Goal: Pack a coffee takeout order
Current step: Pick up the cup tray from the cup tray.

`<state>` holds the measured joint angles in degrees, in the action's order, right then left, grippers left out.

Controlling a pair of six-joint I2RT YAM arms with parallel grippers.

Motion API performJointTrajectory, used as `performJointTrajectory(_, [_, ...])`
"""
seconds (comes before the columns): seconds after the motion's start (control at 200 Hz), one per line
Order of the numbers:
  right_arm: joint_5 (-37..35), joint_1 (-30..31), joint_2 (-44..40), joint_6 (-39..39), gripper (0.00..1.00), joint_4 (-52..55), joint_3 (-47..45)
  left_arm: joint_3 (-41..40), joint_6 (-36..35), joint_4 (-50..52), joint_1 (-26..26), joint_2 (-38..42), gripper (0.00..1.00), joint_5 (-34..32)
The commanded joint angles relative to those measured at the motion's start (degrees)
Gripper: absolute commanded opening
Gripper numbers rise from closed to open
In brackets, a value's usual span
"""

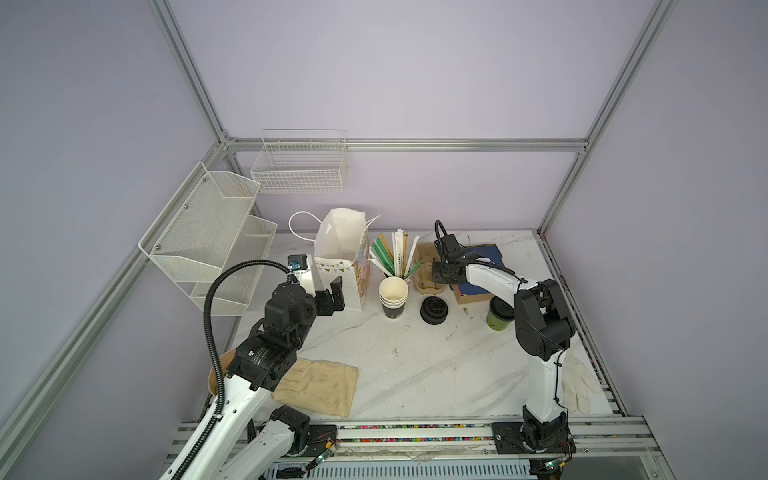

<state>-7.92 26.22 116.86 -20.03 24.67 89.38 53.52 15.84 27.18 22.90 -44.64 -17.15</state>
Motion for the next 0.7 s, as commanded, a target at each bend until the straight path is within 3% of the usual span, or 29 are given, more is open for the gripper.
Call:
performJointTrajectory(0.0, [-0.84,-0.38,0.75,0.63,0.34,-0.11,1.67,-2.19,-0.99,-2.3,-0.22,0.42,1.0,0.25])
performJointTrajectory(0.165, [-0.21,-0.39,1.52,0.58,0.28,-0.15,2.19,-2.19,-1.07,-2.22,-0.18,0.4,1.0,0.28])
performJointTrajectory(0.525, [-0.64,-0.46,2.57,0.33,0.29,0.21,2.99,-2.18,-1.36,-2.23,-0.2,0.61,1.0,0.45])
performJointTrajectory(0.695, [-0.34,-0.5,2.29,0.16,0.23,-0.05,2.73,-2.19,-1.51,-2.22,-0.22,0.69,1.0,0.51])
